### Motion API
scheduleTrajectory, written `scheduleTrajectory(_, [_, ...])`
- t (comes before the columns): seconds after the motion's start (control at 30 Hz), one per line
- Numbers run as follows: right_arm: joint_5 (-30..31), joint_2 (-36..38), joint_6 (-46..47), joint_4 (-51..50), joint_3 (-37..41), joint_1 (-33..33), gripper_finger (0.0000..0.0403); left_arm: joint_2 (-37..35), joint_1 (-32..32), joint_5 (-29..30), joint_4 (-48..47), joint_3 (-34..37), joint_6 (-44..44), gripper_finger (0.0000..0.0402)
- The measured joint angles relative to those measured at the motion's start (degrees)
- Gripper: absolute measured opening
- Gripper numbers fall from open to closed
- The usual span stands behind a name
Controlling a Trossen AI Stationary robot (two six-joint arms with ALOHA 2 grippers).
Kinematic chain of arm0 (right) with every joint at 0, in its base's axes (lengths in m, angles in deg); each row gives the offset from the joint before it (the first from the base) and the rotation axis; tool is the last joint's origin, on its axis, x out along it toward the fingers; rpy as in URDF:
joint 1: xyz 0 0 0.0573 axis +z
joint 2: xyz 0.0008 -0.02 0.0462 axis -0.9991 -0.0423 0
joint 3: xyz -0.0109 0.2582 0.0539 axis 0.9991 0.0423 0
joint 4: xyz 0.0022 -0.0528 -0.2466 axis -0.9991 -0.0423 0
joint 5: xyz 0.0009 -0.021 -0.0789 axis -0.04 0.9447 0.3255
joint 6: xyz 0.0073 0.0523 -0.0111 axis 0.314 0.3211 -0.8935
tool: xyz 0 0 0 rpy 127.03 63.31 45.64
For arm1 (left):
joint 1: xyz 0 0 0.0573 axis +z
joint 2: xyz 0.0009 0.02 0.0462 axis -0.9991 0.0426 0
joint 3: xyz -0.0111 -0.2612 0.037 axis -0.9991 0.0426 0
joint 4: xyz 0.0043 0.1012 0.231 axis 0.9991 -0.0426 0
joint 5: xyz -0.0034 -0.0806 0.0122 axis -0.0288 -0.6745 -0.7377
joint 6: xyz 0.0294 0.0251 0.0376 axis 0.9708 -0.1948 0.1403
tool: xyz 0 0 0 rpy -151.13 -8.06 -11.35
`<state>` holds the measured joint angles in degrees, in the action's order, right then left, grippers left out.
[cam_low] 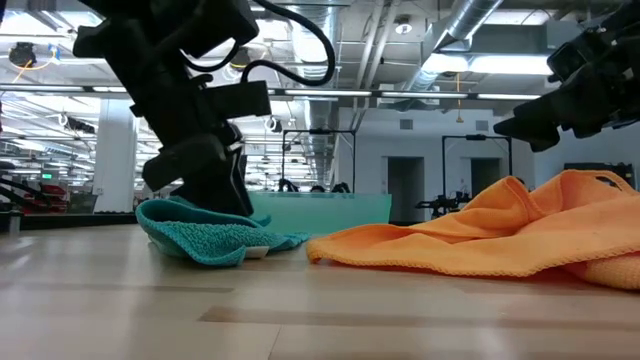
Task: Roll microfiber towels into tight, uniform cylinder then place into a basket
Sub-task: Fold the blue microfiber cloth
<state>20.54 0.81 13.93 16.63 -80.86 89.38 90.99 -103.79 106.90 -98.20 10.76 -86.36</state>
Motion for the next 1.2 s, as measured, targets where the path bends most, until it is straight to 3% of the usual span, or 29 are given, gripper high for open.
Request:
scheduleTrajectory(0.2, [0.0,0.0,0.0,0.0,0.0,0.0,0.0255,0.0,0.0,0.4,-0.6,0.0,-0.1,0.019])
scheduleTrajectory(0.77, [0.0,0.0,0.0,0.0,0.0,0.0,0.0255,-2.5,-0.9,1.6,-1.2,0.0,1.0,0.0007])
scheduleTrajectory(1.2, [0.0,0.0,0.0,-0.1,0.0,0.0,0.0255,-14.1,-5.7,11.9,-6.7,0.0,-2.0,0.0003])
